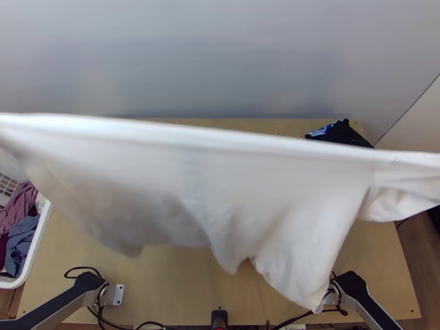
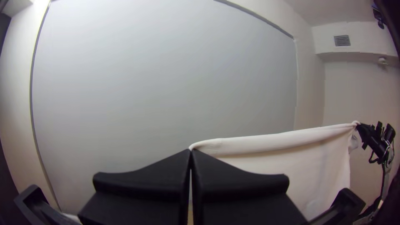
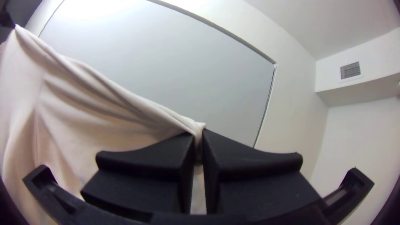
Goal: Fold the t-shirt
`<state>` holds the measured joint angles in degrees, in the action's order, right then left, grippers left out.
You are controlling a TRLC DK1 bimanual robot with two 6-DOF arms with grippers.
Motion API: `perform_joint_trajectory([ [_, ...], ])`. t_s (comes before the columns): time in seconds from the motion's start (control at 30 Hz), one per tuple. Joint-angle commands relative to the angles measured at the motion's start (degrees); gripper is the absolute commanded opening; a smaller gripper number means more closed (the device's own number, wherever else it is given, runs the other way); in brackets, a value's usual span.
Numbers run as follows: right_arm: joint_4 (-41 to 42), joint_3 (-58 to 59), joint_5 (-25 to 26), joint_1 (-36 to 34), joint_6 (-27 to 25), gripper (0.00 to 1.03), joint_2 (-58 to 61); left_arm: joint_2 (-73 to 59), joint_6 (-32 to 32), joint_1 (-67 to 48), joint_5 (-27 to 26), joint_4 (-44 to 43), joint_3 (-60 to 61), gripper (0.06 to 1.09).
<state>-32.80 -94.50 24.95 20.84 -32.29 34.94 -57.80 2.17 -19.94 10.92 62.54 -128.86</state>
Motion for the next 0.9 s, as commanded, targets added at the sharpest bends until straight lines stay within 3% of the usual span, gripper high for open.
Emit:
perform_joint_trajectory([
  [0.0, -9.3, 3.7, -2.1, -1.7, 13.6, 0.02, -0.1, 2.9, 12.2, 0.5, -5.9, 14.2, 9.0, 0.1],
  [0.17, -7.1, 16.4, -3.1, 0.4, 25.1, 0.02, 1.4, 7.8, 12.9, 0.3, -8.1, 5.0, 32.6, 0.09],
  [0.4, 1.4, 28.4, -6.0, 3.2, 36.8, 0.02, 13.8, 4.2, 14.4, 0.7, -8.2, -12.9, 53.4, 0.09],
  [0.63, 13.2, 25.2, -11.2, -0.2, 43.4, 0.02, 36.3, -9.8, 15.8, 6.5, -8.2, -30.7, 58.5, 0.09],
  [0.87, 15.4, 11.4, -13.2, -3.1, 46.0, 0.03, 57.3, -25.3, 16.6, 10.8, -8.2, -42.5, 56.2, 0.1],
])
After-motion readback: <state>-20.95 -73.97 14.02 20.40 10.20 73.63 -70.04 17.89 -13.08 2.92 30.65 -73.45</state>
